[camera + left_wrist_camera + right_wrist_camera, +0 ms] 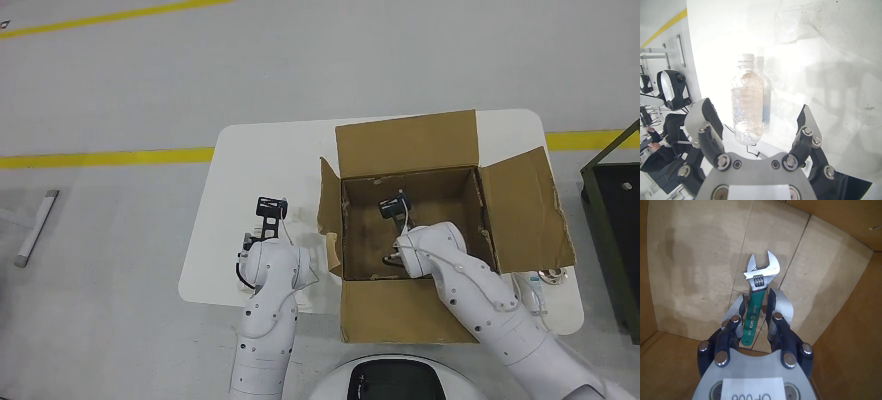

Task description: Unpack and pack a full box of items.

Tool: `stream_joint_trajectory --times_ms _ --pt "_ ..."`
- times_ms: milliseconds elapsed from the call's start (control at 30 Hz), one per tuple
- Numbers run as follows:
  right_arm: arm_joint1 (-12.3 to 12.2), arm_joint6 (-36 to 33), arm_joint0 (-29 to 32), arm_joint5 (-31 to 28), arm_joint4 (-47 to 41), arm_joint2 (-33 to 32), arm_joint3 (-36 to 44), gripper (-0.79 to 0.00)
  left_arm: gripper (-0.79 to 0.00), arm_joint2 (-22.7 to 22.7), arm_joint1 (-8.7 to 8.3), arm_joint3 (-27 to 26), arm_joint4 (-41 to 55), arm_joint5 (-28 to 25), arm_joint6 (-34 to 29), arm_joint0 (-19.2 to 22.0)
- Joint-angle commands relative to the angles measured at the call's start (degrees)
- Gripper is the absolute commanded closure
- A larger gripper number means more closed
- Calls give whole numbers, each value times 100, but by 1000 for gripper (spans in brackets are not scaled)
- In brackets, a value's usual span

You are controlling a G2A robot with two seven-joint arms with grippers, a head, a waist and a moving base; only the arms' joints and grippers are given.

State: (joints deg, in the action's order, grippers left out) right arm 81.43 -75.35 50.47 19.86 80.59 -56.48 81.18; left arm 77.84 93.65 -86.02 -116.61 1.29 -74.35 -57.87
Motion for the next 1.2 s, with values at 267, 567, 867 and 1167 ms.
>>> stream_joint_trajectory --times_ms 267,567,867,1167 --pt "47 -28 45 -45 33 -78 -39 -219 -785 0 0 0 0 0 0 0" --pt "79 -35 60 -111 61 -184 -94 0 -785 0 0 0 0 0 0 0" --pt "84 13 141 -169 -141 -477 247 0 -785 0 0 0 0 0 0 0" --pt "8 548 707 -443 -1614 -1561 1662 0 -785 0 0 0 0 0 0 0"
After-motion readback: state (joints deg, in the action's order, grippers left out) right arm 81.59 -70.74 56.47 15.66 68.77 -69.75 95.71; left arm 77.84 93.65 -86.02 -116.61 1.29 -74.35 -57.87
